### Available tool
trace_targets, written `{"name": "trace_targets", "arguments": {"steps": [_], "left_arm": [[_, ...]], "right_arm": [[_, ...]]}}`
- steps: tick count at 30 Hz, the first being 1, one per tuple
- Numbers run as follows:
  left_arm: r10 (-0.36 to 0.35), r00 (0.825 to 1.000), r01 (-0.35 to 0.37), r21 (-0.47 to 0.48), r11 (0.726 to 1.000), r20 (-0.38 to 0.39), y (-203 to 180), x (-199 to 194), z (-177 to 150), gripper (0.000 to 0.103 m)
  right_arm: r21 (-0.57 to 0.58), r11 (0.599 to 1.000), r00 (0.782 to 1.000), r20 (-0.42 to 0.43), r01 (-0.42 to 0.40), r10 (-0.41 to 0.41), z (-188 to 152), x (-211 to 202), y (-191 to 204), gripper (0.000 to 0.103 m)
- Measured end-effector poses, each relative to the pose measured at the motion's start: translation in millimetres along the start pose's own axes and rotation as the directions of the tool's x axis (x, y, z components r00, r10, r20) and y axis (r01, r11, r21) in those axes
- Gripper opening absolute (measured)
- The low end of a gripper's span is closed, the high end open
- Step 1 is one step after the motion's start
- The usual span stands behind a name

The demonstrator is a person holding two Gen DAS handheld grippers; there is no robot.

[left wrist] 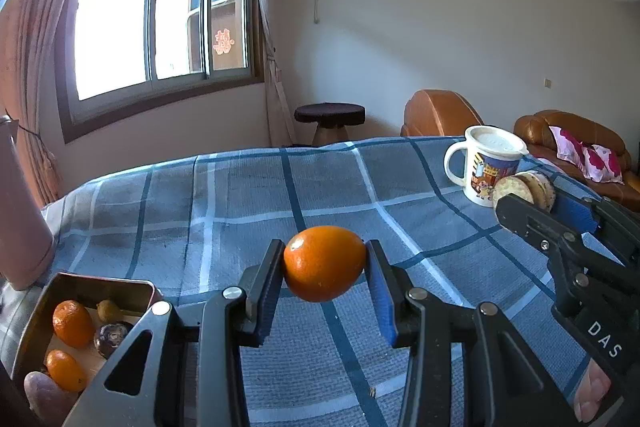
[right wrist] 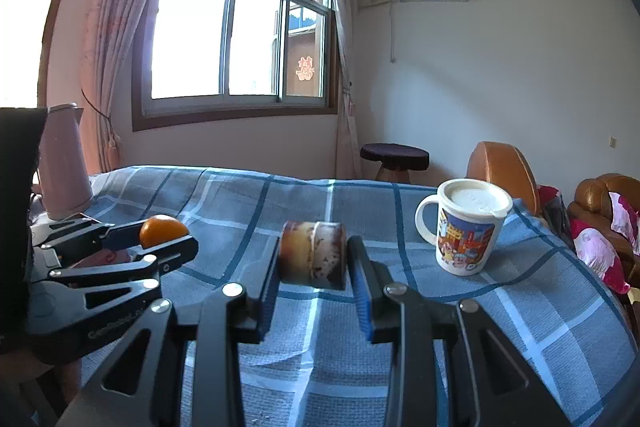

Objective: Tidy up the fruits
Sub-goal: 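Lift the cylinder can with the right tool while the left tool lifts the small orange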

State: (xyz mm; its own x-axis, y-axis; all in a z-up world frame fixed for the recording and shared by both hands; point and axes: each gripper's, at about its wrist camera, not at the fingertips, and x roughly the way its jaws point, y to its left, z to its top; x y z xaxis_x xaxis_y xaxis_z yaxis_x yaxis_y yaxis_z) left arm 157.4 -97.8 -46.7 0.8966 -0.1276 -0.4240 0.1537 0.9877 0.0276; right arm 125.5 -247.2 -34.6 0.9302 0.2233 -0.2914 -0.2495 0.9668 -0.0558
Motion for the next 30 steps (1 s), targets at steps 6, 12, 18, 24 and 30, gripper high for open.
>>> {"name": "trace_targets", "arguments": {"steps": [6,12,18,24,30], "left_arm": [[0.007,1.0,-0.007,0.004,1.0,0.012,0.5,-3.5,-0.4,0.043],[0.013,1.0,-0.013,0.004,1.0,0.021,0.3,-6.6,-1.5,0.043],[0.011,1.0,-0.011,0.009,1.0,0.023,-0.3,-10.0,-3.1,0.043],[0.005,1.0,-0.005,-0.002,1.0,0.008,2.3,-12.0,-4.9,0.043],[0.0,1.0,0.0,-0.012,1.0,-0.008,6.6,-15.9,-8.3,0.043]], "right_arm": [[-0.009,1.0,1.0,0.027,0.0,0.0,-0.5,-6.0,2.1,0.036],[-0.017,1.0,0.999,0.045,0.001,0.0,-0.5,-10.0,4.4,0.036],[-0.027,1.0,0.999,0.054,-0.001,0.002,-0.7,-12.0,6.6,0.036],[-0.033,0.999,0.998,0.059,-0.003,0.005,-0.4,-12.6,8.6,0.036],[-0.034,0.999,0.999,0.05,-0.019,0.021,-0.3,-13.6,9.9,0.036]]}}
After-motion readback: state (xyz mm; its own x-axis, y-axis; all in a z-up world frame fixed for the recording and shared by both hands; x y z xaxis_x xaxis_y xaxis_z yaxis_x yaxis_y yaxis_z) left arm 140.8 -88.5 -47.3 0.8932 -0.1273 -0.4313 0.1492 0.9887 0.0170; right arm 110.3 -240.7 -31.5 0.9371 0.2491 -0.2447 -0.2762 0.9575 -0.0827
